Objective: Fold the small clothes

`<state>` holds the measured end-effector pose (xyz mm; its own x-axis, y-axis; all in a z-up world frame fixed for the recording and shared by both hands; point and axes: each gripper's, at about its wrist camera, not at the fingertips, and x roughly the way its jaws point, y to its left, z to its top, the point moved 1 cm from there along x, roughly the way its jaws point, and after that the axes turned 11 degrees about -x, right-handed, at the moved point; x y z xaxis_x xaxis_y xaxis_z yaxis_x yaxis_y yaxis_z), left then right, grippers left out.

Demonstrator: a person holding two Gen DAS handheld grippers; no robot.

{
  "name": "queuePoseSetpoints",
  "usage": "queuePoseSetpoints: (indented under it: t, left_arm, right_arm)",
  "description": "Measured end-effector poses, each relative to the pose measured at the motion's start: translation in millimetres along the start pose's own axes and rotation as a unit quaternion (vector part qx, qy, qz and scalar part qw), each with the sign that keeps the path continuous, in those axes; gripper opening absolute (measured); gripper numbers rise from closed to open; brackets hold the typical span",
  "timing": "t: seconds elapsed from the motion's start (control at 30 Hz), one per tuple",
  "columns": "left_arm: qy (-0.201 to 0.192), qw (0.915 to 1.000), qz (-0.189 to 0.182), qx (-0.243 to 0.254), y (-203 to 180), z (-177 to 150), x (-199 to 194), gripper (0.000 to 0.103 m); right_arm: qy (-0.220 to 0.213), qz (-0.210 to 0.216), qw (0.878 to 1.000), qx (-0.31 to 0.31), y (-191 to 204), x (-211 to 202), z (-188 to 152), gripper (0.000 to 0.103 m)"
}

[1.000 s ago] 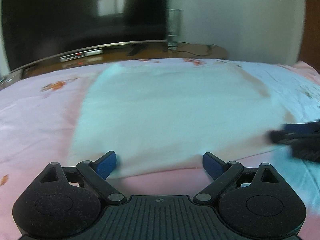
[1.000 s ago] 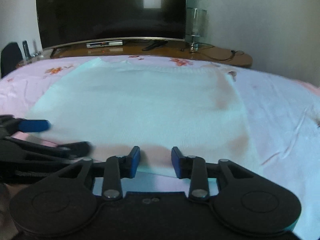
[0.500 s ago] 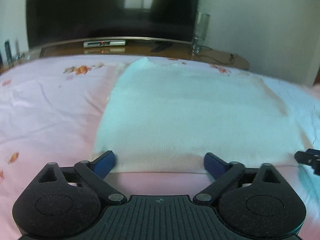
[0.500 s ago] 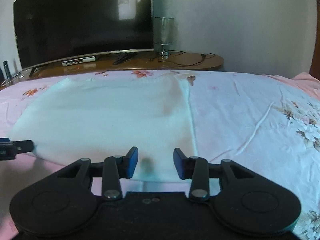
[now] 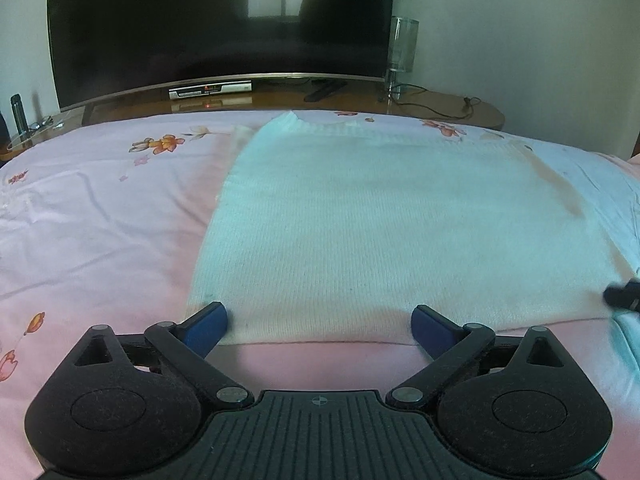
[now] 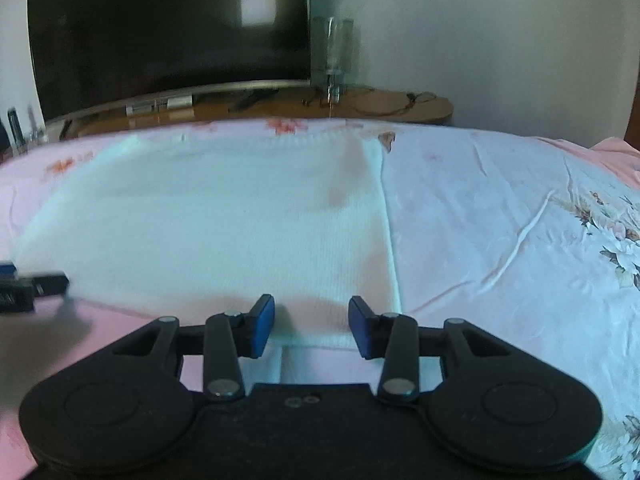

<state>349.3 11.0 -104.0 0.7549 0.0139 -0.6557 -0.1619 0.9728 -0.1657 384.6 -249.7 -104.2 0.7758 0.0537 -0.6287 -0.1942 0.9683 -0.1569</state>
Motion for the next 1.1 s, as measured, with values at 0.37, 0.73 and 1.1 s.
queuePoseSetpoints:
  t: [0.37, 0.73, 1.1]
  left_arm:
    - [-0.002, 1.0000, -0.003, 0.004, 1.3, -1.5, 1.1, 0.102]
    - [0.017, 0.9849, -0.041, -0.167, 41.6, -20.6, -40.7, 0.101]
    - [0.022, 0.8406, -0.160, -0.517, 100.9, -38.2, -5.5, 0.056]
  right_arm:
    - [0.024, 0.011, 1.000, -0.010, -0.3, 5.8, -3.9, 0.043]
    - [0.007, 0.026, 0.999, 0.034, -20.2, -31.5, -6.0, 0.042]
    - [-0.010, 0.083, 0.994, 0.072, -23.5, -32.4, 15.8, 0.036]
